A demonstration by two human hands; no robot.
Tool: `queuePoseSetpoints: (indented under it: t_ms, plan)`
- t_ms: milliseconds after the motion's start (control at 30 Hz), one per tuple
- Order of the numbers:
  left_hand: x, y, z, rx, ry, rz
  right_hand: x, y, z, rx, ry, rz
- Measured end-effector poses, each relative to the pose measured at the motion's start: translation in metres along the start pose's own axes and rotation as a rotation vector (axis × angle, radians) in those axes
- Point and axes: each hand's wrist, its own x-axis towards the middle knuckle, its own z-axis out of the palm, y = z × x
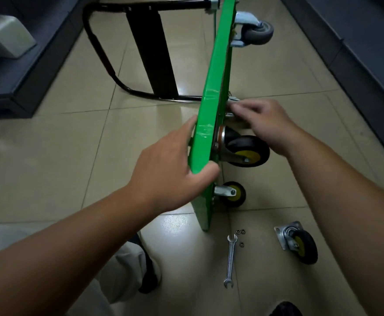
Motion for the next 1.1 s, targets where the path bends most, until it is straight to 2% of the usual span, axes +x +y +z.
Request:
queuePoseSetpoints:
  t_ms: [67, 100, 133, 167, 200, 267, 333, 467, 733, 900, 1100]
  plan:
    - [0.001, -0.002, 0.005, 0.004, -0.006, 0.011, -0.021, 0.045, -0.001, 0.262, 0.63, 0.036]
    - [0.001, -0.003, 0.008, -0.002, -0.008, 0.006, -0.039, 0.076, 0.005, 0.313, 0.905, 0.161]
    - [0.002, -0.003, 0.01, -0.016, -0.012, 0.004, -0.063, 0.116, 0.014, 0.27, 1.051, 0.336]
    - [0.002, -0.004, 0.011, -0.033, -0.017, 0.007, -0.092, 0.158, 0.031, 0.17, 1.036, 0.52]
    - [0.003, -0.005, 0.012, -0.049, -0.026, 0.017, -0.123, 0.196, 0.051, 0.051, 0.882, 0.681]
    - [0.004, -0.007, 0.012, -0.093, -0.056, 0.04, -0.179, 0.257, 0.085, -0.194, 0.497, 0.847]
    - [0.004, -0.008, 0.01, -0.157, -0.093, 0.043, -0.213, 0.291, 0.104, -0.415, 0.285, 0.892]
    - [0.005, -0.008, 0.01, -0.251, -0.131, 0.039, -0.235, 0.308, 0.113, -0.597, 0.068, 0.846]
    - [0.007, -0.009, 0.011, -0.301, -0.11, 0.047, -0.218, 0.315, 0.113, -0.618, 0.017, 0.763]
    - [0.007, -0.008, 0.012, -0.314, -0.115, 0.06, -0.211, 0.313, 0.119, -0.565, 0.061, 0.818]
    - [0.007, -0.008, 0.013, -0.325, -0.12, 0.059, -0.208, 0.316, 0.129, -0.553, 0.028, 0.908]
